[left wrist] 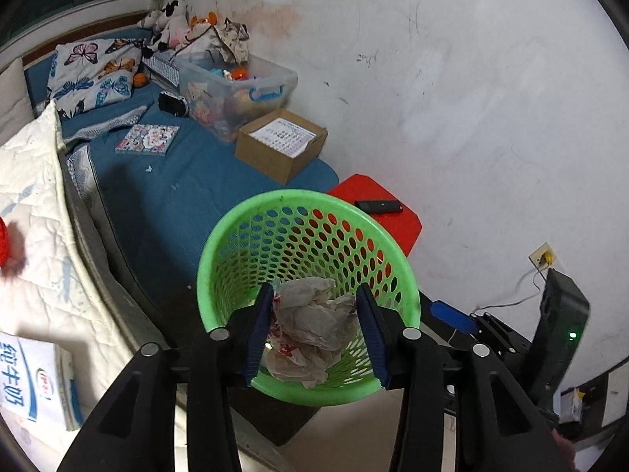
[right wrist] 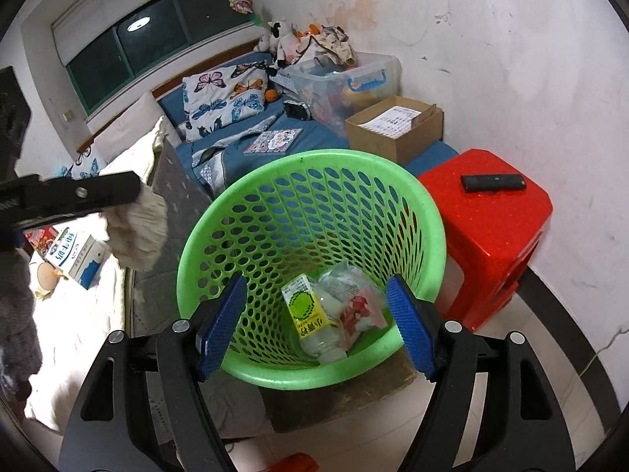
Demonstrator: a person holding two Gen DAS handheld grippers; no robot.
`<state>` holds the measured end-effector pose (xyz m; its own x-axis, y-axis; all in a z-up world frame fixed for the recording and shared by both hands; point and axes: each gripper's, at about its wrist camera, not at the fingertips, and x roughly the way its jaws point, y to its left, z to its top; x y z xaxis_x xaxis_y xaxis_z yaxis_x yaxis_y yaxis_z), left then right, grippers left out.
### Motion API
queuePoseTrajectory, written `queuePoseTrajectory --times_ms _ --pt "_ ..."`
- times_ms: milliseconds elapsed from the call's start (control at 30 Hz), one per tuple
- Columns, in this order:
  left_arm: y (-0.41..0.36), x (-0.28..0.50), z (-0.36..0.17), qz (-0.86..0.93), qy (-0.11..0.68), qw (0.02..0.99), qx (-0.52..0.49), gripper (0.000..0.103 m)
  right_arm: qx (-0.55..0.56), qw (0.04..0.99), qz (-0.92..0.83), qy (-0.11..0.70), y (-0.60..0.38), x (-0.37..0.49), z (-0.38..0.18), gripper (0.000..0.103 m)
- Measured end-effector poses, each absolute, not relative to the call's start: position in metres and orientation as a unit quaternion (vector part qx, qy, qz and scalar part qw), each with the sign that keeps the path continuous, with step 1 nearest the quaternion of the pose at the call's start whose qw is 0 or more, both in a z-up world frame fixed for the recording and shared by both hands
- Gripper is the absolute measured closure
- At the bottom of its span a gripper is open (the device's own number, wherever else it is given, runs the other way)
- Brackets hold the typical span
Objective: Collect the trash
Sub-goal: 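Open the right gripper over the basket while the left gripper releases the paper into it, then move both grippers back over the bed toward the remaining trash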
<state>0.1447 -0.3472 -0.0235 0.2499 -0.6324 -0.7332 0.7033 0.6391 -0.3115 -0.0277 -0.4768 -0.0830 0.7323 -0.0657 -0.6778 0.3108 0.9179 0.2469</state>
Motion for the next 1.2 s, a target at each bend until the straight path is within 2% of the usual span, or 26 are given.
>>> queuePoseTrajectory --times_ms 100,267,667,1200 --pt "-0.351 0.146 -0.029 -0.426 0.449 0.785 0.037 0.056 0.175 0.915 -0.102 0.349 -0.475 -0.029 -0.081 0.029" --pt "-0.347 0.143 -0.029 -0.434 0.446 0.782 0.033 0.043 0.174 0.916 -0.097 0.349 -0.470 -0.030 -0.080 0.029" --pt "-0.290 0.138 -0.023 -0.401 0.436 0.805 0.019 0.043 0.152 0.923 -0.057 0.350 -0.440 -0.019 -0.069 0.029" --pt "-0.127 0.135 -0.013 -0.265 0.414 0.871 -0.029 0.043 0.062 0.927 0.091 0.358 -0.340 0.044 -0.048 0.019"
